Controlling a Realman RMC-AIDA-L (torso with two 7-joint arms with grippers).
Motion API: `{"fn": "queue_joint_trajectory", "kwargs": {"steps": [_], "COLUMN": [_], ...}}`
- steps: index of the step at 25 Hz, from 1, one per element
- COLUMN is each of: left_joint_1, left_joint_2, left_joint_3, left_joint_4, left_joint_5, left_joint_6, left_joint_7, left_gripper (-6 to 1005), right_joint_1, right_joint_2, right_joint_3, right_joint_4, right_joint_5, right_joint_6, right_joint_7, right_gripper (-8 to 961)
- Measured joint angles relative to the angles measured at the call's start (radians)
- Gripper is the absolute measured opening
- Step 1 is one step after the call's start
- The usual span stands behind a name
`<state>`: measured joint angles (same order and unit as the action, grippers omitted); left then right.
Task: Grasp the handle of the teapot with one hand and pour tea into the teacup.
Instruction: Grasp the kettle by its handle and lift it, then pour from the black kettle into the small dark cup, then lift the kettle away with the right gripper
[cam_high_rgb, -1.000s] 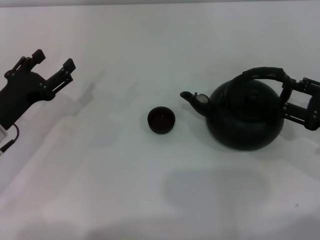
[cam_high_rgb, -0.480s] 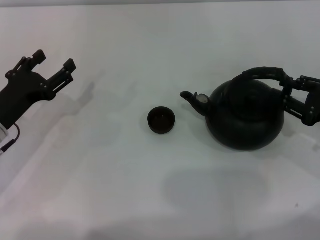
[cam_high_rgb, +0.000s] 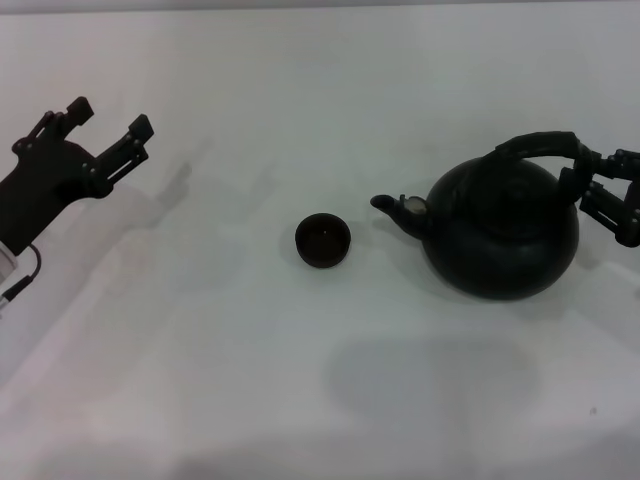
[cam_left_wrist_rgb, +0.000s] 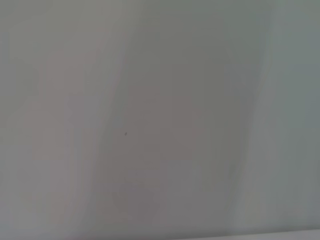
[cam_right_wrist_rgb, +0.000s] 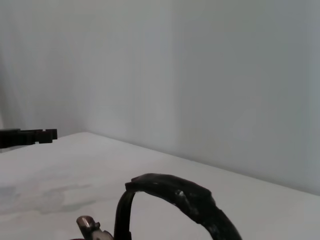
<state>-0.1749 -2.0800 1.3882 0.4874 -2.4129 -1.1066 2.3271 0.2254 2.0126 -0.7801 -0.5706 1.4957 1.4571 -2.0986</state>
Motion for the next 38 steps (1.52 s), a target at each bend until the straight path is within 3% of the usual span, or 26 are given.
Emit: {"fn": "queue_joint_trajectory", "kwargs": {"steps": [8,28,33,38], "left_joint_1": [-0.007,0.0,-0.009,-0.009], "left_joint_2": [0.0,0.0,-0.001,-0.001], "left_joint_3": [0.0,0.005,0.006,0.006], "left_joint_4": [-0.002,-0.013,-0.048,-0.062], "left_joint_5": [0.0,0.0,0.0,0.0], "left_joint_6": [0.001,-0.007,-0.006,-0.006], "left_joint_7": [-0.003,-0.008,-0.004,-0.003], "left_gripper": [872,861,861,861], "right_joint_1": [0.0,0.037,0.045,0.04], "right_joint_2": [0.0,0.008,0.01,0.011], "right_joint_3": [0.01,0.007,-0.133,-0.387], "right_joint_4": [0.004,0.015,0.002,-0.075], "right_joint_5": [0.028,0.254,0.366,0.526], "right_joint_6": [0.002,-0.012,-0.051,-0.198], "right_joint_7": [-0.021,-0.062,-0.076,-0.109], "right_gripper": [200,163,155,152]}}
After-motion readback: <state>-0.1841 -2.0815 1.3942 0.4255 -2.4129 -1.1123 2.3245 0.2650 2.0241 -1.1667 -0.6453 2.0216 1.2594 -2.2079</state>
